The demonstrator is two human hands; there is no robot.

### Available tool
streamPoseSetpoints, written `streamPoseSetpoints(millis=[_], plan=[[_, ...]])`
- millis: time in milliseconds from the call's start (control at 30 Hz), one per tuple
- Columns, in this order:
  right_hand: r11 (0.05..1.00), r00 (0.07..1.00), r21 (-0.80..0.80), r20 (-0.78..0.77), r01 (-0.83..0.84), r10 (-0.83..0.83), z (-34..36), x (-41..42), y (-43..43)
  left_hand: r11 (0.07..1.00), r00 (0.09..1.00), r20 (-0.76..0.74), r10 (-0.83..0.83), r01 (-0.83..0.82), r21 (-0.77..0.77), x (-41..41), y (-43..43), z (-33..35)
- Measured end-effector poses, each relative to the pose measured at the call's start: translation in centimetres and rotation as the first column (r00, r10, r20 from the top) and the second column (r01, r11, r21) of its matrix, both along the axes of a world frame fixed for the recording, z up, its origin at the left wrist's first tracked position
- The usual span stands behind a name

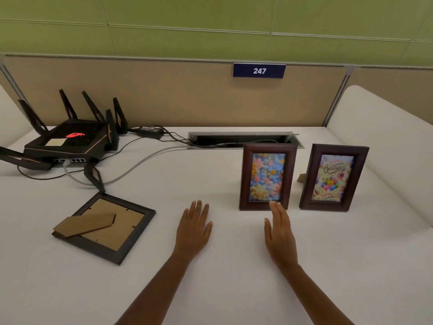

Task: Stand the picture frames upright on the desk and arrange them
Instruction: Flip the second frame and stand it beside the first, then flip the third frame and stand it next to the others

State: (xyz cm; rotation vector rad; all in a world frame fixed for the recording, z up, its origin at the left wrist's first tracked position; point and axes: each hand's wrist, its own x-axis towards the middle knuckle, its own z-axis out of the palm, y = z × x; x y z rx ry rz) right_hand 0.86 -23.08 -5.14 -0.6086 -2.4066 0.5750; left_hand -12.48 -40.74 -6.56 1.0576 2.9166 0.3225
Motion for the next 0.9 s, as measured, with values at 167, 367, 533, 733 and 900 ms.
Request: streamPoseSetpoints(millis=[167,367,533,733,900], plan=[[0.966,0.962,0.022,0.099,-0.258,0.255,0.4,-4.1,-5.9,1.0,0.984,-0.175,0.013,-0.016,-0.016,-1.8,-5.5,2.2],[0.9,0.882,-0.119,0.181,-0.42,0.435,0.2,-10.1,-12.1,0.99,0.988,-0.088,0.128,-0.123,0.064,-4.4,-13.5,1.3],[0.854,0.813,-0.274,0.28,-0.442,0.511,0.4,-13.7,-16.5,0.986,0.991,-0.007,0.136,-0.135,0.098,-5.1,-17.7,1.1],[0.841,0.767,-0.34,0.361,-0.42,0.53,0.4,-15.9,-19.4,0.994,0.994,0.039,-0.098,0.096,0.043,-6.1,-21.8,0.1],[0.85,0.772,-0.337,0.373,-0.404,0.515,0.5,-16.7,-20.2,0.968,0.968,0.016,-0.251,0.251,-0.027,-7.1,-23.6,-0.1]])
